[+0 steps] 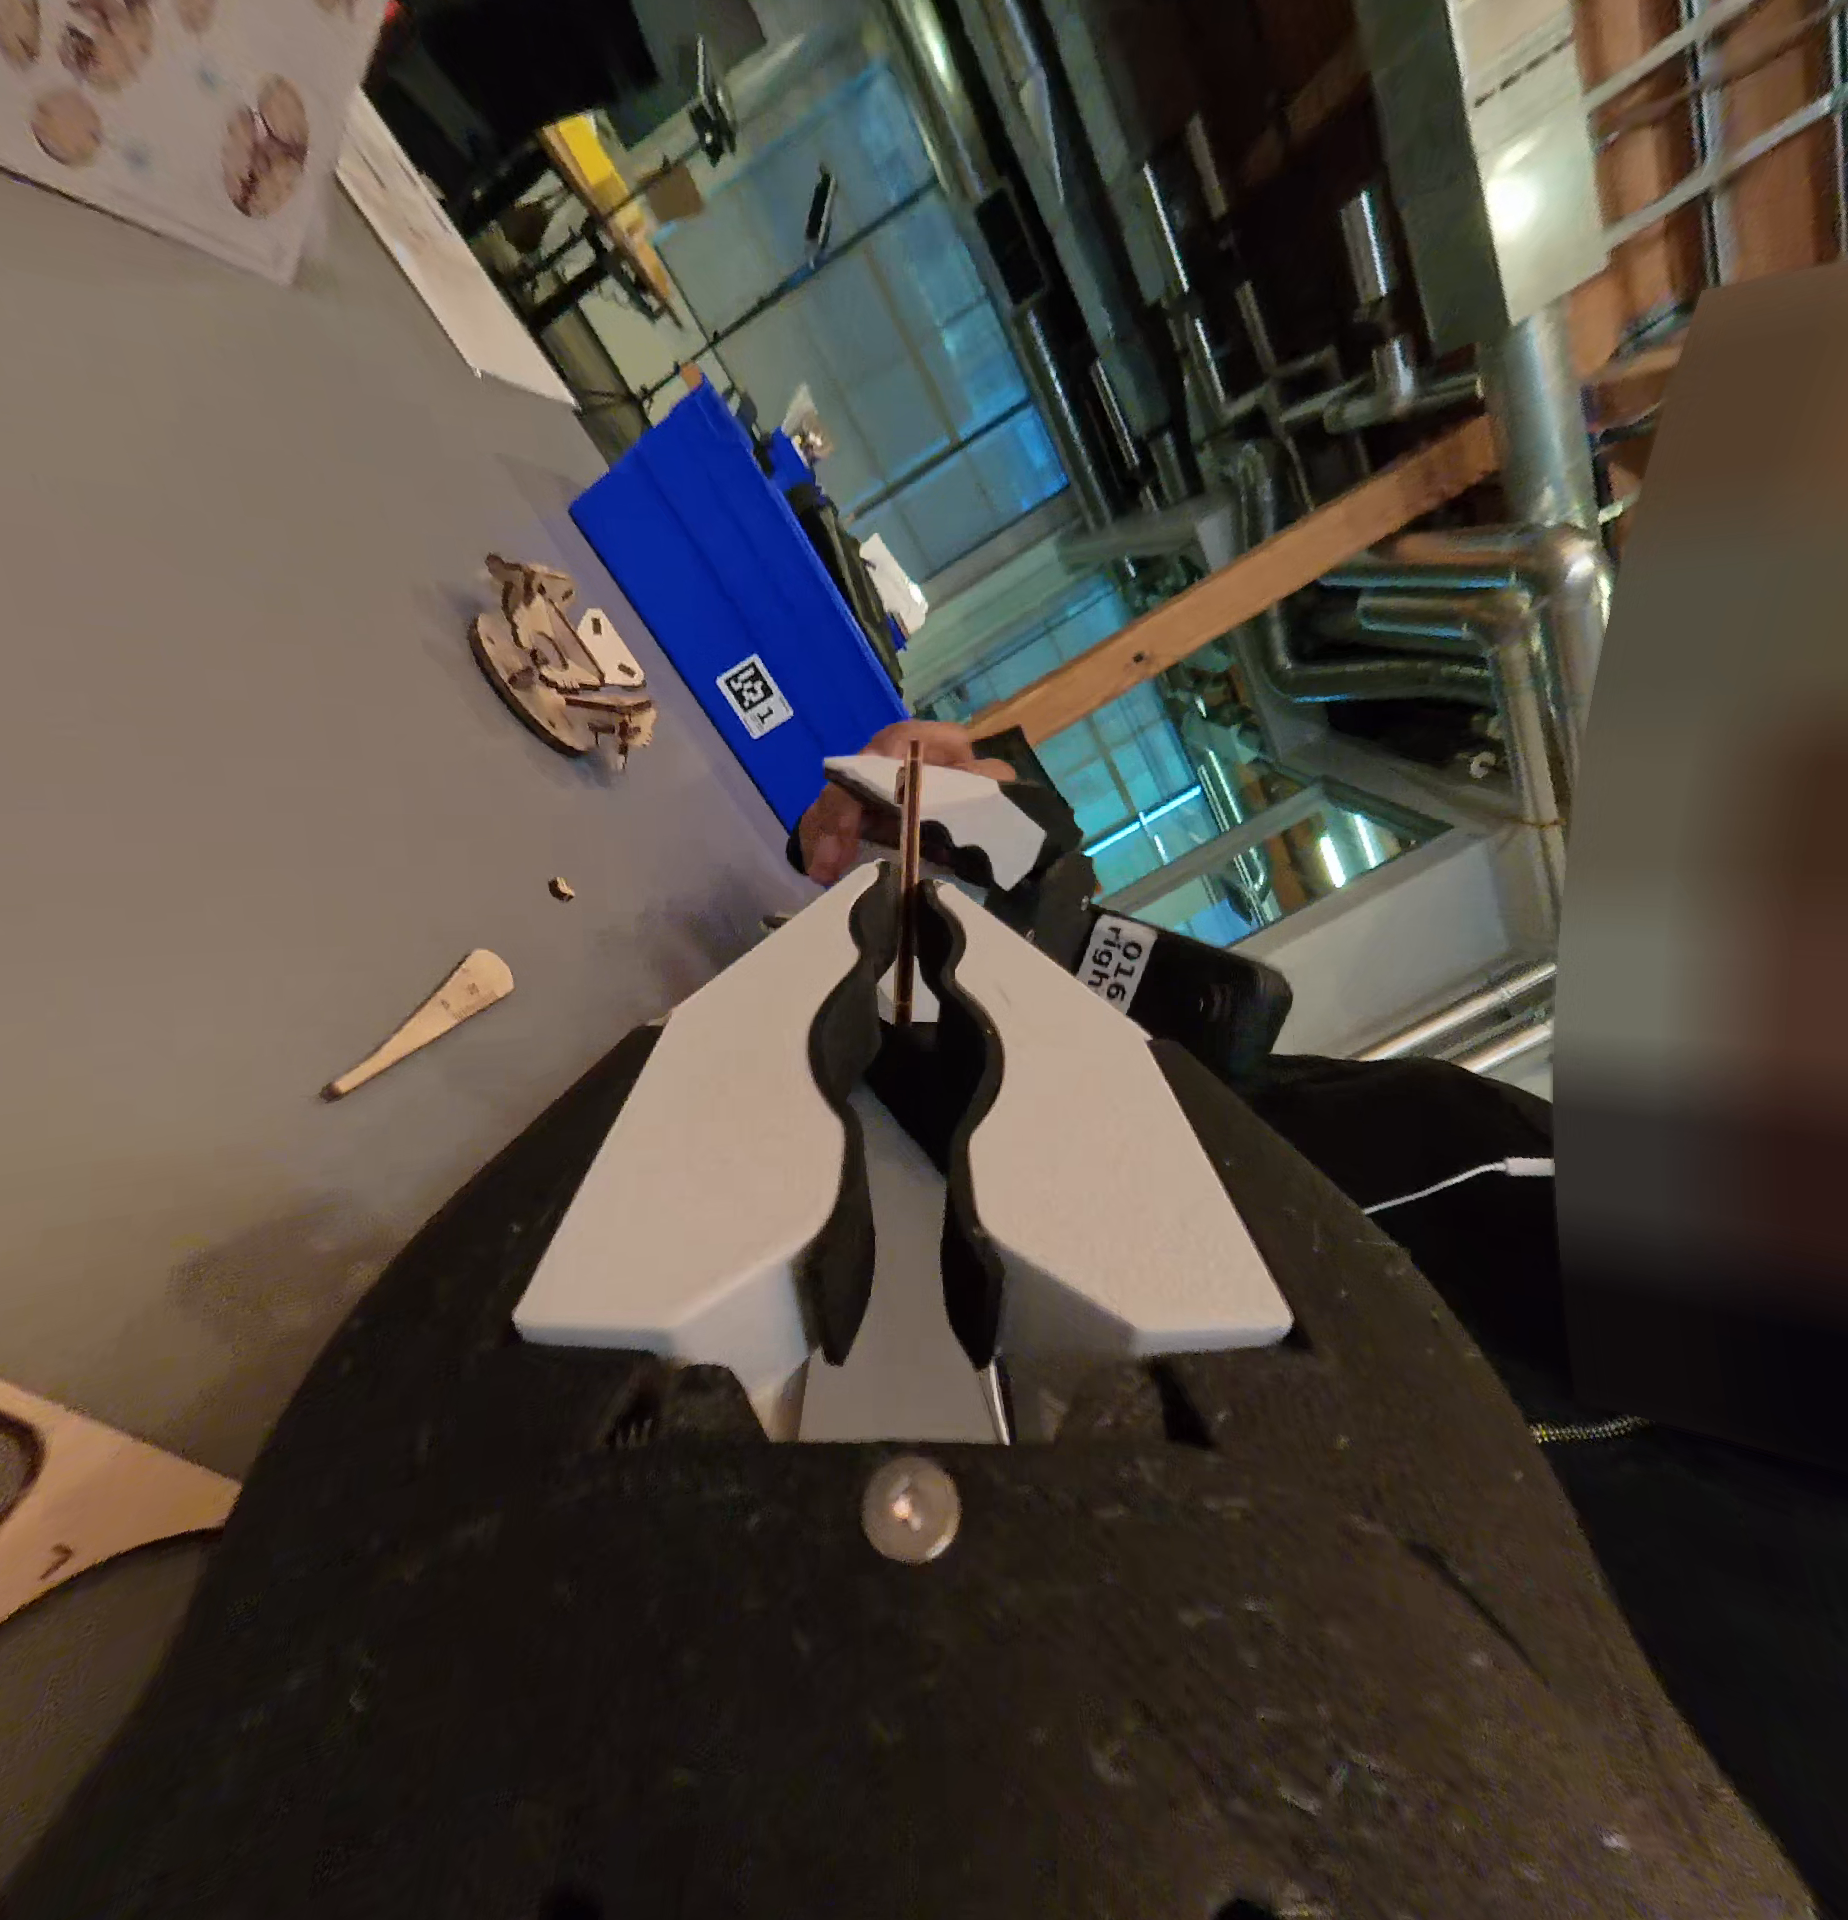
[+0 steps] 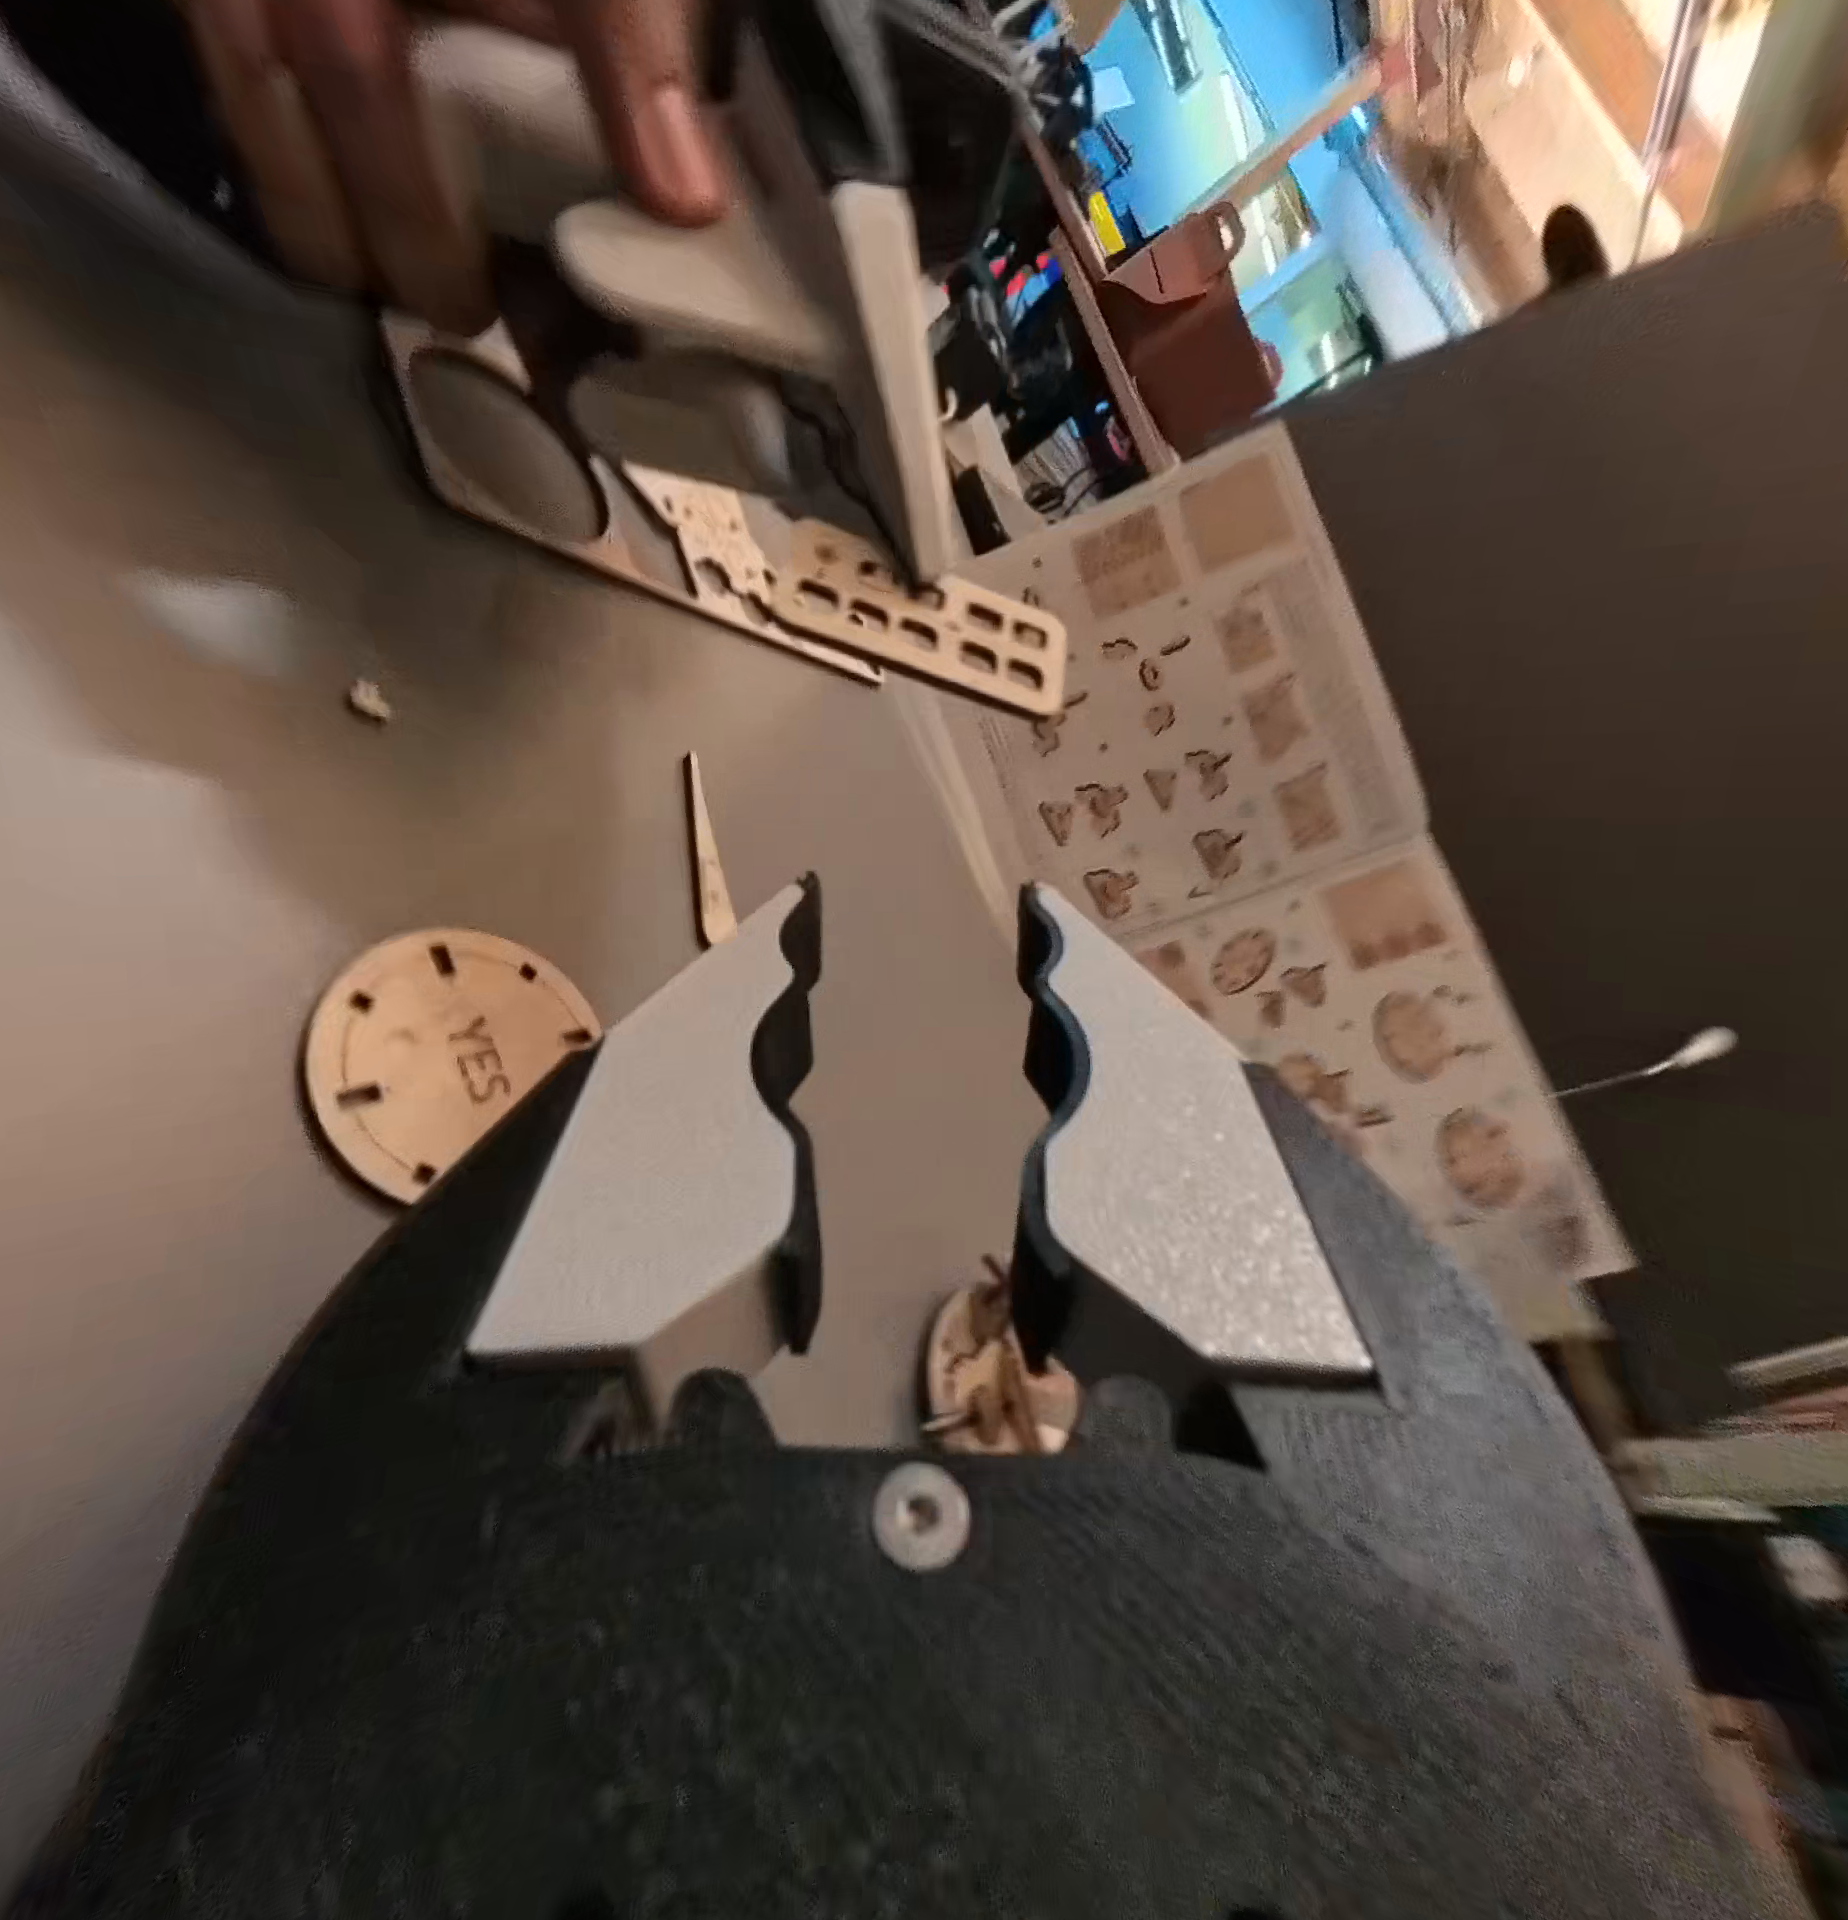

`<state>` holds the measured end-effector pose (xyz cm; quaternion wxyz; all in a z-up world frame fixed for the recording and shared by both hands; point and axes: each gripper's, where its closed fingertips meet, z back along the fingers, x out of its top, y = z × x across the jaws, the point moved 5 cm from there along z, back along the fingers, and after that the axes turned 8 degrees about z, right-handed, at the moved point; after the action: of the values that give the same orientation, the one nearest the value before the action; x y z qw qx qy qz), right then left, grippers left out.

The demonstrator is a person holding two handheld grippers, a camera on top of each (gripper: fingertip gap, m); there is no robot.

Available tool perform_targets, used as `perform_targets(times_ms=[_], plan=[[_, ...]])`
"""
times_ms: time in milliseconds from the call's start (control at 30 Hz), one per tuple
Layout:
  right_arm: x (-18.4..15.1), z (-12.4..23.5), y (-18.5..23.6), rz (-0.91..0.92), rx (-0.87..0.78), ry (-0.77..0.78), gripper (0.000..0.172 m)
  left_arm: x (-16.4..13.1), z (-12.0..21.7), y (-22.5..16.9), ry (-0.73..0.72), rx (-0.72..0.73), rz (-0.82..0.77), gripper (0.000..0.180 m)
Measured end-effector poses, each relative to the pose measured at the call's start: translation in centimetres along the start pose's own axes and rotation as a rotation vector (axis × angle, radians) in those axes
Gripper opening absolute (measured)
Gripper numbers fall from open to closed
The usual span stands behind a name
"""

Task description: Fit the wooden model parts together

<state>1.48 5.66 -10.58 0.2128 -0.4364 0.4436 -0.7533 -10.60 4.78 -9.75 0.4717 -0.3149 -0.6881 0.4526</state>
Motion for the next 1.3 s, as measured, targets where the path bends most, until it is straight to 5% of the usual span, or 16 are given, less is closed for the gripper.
perform_targets(times_ms=[233,500,733,1300], plan=[[0.2,0.5,-1.7,-0.742,0.159,-0.261,0.036,-1.0,-0.9,0.2,0.064,0.027,-0.041,0.000],[-0.1,0.8,-2.3,-1.151,0.358,-0.420,0.026,-2.2,-2.0,0.2,0.127,0.099,-0.174,0.000],[-0.4,0.7,-2.0,-1.250,0.467,-0.430,0.004,-2.5,-2.3,-0.2,0.160,0.149,-0.274,0.000],[-0.3,0.6,-1.5,-1.229,0.501,-0.389,0.005,-2.9,-2.6,-0.5,0.177,0.207,-0.374,0.001]])
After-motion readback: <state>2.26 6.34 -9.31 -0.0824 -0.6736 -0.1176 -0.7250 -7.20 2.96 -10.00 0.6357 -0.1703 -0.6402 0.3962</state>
